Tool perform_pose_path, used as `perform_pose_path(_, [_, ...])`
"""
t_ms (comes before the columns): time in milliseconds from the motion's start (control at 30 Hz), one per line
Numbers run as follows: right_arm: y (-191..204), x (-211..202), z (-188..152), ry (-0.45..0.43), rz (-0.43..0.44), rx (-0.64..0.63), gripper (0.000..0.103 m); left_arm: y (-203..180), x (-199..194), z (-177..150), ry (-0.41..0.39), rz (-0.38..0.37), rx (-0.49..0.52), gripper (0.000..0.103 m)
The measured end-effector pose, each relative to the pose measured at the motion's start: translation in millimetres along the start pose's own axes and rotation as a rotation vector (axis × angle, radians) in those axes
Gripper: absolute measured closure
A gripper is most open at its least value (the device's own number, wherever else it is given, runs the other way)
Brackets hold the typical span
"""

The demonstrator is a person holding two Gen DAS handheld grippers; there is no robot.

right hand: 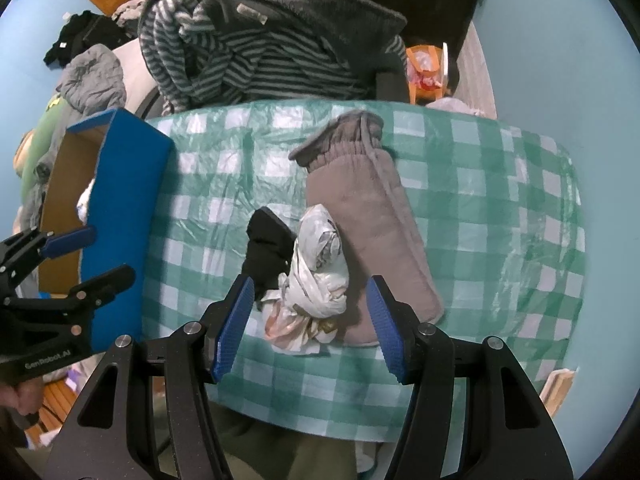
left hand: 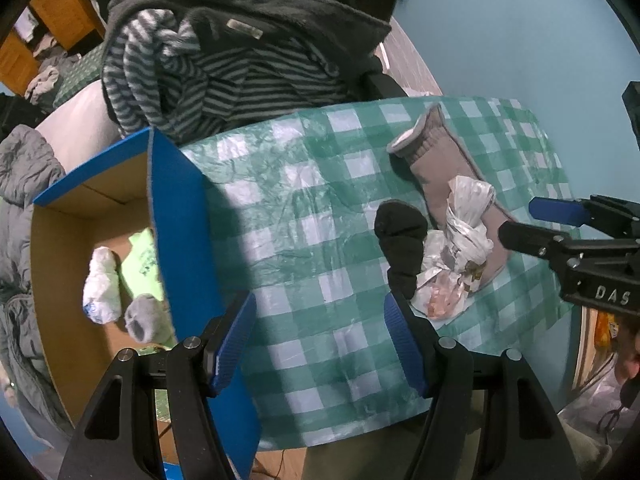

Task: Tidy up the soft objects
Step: 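Grasp the white plastic bag bundle with the right tool while the left tool grasps the black sock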

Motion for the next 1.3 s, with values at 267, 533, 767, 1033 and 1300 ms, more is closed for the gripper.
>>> perform_pose_path(267, [0.2, 20.8, -13.4, 0.025, -0.001, -0.010, 0.044, -5.2, 22.1, -4.3, 0.015, 0.000, 0.011, 0.035])
perform_pose_path(533, [-2.3, 40.0, -24.4, 0.036, -0.018, -0.018, 0.044, -3.3, 37.5, -13.5, 0.047, -0.006, -0.019, 0.035])
perform_pose_path(767, [-4.1, 57.3, -29.8, 0.033, -0.041, -0.042, 0.045, -5.7, 42.5, -19.0, 0.065, -0.007, -0.020, 0.035])
perform_pose_path(1033, [0.2, 58.0, -33.0, 0.027, -0.001, -0.054, 0.058, -11.8, 42.7, -20.9, 0.073, -0.010, -0.009, 0.035])
perform_pose_path(1300, [-20.0, 28.1, -27.5, -0.003, 0.016, -0.001, 0.059, -22.5, 48.5, -16.8, 0.076, -0.020, 0.000, 0.033])
Point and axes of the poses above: each gripper's, at about its wrist camera, not at the fingertips, and x roughly the way its jaws point, y to its left, z to its top, the point moved 9 cm from there along x, roughly the way its jaws point, and after that the axes turned 14 degrees about -y, right-handed, at the moved point
